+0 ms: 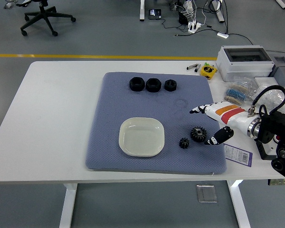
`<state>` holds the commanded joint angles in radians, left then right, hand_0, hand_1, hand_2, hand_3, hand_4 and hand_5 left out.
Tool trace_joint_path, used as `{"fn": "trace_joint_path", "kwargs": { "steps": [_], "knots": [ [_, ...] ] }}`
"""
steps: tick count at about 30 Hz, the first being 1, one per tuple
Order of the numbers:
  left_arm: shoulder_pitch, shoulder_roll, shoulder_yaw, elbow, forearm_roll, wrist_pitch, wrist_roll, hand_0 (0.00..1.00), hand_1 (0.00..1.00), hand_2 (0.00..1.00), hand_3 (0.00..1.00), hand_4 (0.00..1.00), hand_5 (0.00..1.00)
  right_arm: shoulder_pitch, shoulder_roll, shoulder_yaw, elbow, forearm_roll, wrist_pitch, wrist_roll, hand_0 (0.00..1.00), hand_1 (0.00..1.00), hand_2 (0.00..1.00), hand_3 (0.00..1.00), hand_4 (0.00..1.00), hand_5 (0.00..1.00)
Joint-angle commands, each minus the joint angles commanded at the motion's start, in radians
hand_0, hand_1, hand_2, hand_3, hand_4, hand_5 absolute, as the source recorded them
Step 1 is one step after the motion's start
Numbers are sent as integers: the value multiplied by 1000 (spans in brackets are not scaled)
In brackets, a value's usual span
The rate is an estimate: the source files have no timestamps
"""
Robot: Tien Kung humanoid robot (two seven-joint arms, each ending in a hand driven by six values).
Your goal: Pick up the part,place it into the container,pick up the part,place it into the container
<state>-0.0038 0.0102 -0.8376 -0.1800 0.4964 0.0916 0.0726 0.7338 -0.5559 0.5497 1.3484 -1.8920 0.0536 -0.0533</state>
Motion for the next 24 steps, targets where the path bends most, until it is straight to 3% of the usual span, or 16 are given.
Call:
{"fn": "trace_joint_path", "kwargs": {
  "steps": [12,23,24],
  "knots": [
    [-3,-2,17,0,-8,0,3,843,791,822,585,509,752,59,85,-105,-140,2,-7,42,712,727,783,821,930,66],
    [-8,-3,26,0,-11,0,4,842,791,821,585,507,750,83,149,-117,-272,19,-21,47,699,720,772,814,904,57],
    [-8,-3,28,0,-12,0,4,842,791,821,585,509,753,83,152,-118,-279,21,-22,47,624,677,735,775,859,63]
  ]
}}
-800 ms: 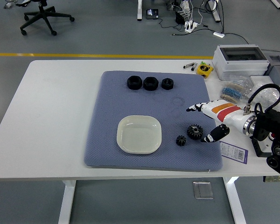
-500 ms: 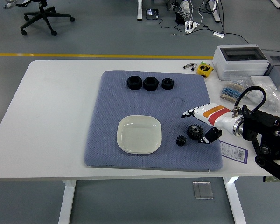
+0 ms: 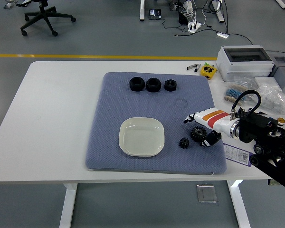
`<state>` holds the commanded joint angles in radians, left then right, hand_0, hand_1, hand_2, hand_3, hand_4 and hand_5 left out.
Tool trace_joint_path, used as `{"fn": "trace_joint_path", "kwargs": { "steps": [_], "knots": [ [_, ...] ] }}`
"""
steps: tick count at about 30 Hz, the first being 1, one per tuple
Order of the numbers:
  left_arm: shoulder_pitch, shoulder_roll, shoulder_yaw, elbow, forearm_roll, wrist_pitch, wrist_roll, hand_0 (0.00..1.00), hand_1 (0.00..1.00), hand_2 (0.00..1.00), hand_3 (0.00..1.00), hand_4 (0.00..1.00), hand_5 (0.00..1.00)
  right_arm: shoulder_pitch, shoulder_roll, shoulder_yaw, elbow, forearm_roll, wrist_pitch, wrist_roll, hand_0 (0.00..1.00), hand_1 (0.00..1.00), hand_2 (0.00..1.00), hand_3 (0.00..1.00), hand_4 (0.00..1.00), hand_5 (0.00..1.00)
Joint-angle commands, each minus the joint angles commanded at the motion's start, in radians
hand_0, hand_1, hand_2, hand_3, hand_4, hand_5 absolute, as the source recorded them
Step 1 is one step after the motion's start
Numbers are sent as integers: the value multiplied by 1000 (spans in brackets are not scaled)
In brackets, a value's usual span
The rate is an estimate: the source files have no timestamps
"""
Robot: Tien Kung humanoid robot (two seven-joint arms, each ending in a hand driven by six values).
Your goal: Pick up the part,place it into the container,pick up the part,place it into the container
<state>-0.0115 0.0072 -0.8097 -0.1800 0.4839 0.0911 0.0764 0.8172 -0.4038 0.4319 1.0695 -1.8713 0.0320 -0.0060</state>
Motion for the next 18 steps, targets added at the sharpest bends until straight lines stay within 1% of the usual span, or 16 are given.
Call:
{"fn": "trace_joint_path", "kwargs": {
  "steps": [5,6,12,13,18],
  "knots": [
    [-1,1,1,0,4,0,2,842,791,821,585,509,753,6,19,-10,-58,35,-11,3,624,677,735,775,859,63],
    [-1,1,-2,0,7,0,2,842,791,821,585,508,751,6,20,-12,-67,42,-12,6,602,664,721,697,818,68],
    [-1,1,-8,0,11,0,3,842,791,821,585,508,751,0,19,-20,-92,60,-18,16,602,664,721,697,818,68],
    [-1,1,-7,0,11,0,3,842,791,821,585,507,751,-2,20,-20,-95,63,-20,17,538,575,612,561,725,60],
    [-1,0,-7,0,13,0,4,842,791,821,585,507,751,-7,17,-20,-105,91,-44,33,538,575,612,561,725,60]
  ]
}}
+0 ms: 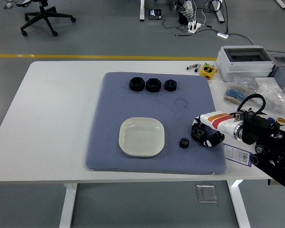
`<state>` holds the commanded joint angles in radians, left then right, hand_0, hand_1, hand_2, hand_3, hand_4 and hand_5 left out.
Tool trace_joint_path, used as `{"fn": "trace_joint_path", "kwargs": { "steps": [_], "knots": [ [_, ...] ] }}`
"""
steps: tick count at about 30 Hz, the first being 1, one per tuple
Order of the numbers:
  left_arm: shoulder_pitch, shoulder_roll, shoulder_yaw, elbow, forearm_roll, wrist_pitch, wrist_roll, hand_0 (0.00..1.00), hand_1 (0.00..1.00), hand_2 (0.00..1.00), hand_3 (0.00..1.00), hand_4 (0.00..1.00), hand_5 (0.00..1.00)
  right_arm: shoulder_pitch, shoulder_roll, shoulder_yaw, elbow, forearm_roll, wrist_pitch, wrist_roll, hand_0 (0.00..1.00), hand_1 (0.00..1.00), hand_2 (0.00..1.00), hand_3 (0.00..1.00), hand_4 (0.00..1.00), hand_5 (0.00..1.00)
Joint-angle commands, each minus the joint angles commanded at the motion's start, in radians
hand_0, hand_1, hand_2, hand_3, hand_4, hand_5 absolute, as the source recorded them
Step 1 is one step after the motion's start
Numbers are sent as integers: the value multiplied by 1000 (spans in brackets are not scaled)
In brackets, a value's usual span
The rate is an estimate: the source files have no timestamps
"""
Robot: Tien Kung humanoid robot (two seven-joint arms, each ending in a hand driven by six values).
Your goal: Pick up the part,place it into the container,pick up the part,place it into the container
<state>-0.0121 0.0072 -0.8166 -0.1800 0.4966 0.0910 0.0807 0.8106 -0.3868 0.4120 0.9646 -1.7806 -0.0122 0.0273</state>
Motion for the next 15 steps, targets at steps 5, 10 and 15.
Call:
{"fn": "trace_joint_path", "kwargs": {
  "steps": [5,10,15],
  "knots": [
    [0,0,-2,0,3,0,1,842,790,820,585,508,756,-4,-4,2,-6,24,-8,6,268,422,482,478,612,111],
    [0,0,-2,0,3,-1,1,842,791,820,585,507,758,-9,-13,18,10,40,-3,2,181,366,451,468,628,123],
    [0,0,-5,0,5,-1,1,842,791,820,584,506,758,-9,-24,42,55,32,1,-6,155,352,445,471,634,144]
  ]
}}
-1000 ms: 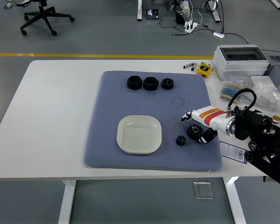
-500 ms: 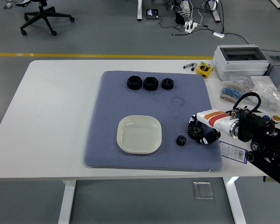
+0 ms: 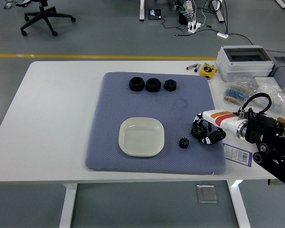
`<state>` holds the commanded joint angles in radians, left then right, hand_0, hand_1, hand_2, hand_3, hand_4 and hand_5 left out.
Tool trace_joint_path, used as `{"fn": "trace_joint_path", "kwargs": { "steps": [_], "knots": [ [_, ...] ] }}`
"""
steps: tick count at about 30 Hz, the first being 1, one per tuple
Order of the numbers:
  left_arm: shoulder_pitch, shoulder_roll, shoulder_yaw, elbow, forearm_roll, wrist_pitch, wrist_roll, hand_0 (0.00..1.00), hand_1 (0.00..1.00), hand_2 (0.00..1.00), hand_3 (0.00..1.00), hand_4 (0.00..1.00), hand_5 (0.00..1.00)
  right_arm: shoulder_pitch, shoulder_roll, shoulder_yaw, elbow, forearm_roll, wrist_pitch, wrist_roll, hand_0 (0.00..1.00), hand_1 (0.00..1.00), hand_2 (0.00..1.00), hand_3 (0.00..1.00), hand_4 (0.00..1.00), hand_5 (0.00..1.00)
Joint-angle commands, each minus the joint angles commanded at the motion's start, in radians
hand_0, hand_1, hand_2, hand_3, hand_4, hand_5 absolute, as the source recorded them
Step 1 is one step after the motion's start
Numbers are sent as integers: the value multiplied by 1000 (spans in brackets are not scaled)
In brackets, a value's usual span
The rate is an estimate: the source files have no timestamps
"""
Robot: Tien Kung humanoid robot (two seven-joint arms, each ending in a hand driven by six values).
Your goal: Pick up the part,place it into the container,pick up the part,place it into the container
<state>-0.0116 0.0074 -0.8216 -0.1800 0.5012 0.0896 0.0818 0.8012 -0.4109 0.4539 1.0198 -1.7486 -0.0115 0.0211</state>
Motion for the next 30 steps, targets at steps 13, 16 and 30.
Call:
{"fn": "trace_joint_path", "kwargs": {
  "steps": [13,16,30],
  "knots": [
    [9,2,-3,0,2,0,1,842,791,820,585,506,758,41,8,-1,216,-80,7,-21,146,339,445,470,630,157],
    [9,4,0,0,1,0,1,842,791,820,585,505,756,73,37,-35,253,-93,22,-36,166,350,451,475,630,150],
    [-2,11,9,0,-5,6,0,842,790,821,586,505,756,185,225,-170,104,-61,31,-63,291,447,633,662,812,200]
  ]
}}
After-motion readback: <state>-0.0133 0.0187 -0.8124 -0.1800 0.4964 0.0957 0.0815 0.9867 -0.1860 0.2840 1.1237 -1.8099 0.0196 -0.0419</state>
